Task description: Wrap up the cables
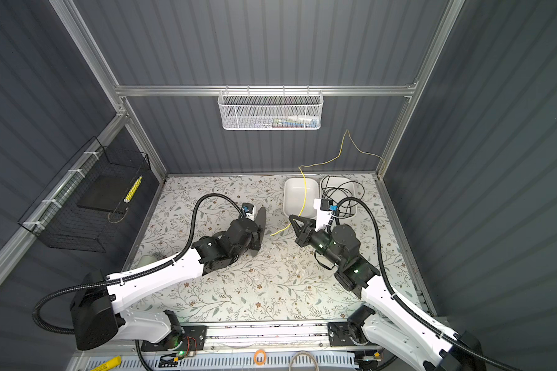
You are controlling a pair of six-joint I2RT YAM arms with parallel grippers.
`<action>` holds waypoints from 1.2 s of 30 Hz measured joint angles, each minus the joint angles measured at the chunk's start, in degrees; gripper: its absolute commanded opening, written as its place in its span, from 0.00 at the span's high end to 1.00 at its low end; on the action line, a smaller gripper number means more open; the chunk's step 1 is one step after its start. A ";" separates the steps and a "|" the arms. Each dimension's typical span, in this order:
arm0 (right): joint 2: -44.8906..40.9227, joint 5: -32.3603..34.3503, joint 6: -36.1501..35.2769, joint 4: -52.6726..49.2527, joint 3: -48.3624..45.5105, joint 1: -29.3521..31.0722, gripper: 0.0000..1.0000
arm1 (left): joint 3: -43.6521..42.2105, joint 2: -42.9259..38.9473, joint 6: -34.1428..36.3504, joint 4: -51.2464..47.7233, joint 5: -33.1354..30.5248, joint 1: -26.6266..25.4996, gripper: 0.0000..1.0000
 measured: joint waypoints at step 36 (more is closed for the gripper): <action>42.16 -9.84 -10.49 -15.69 33.18 7.74 1.00 | -12.26 -14.58 1.81 8.15 49.79 29.33 0.33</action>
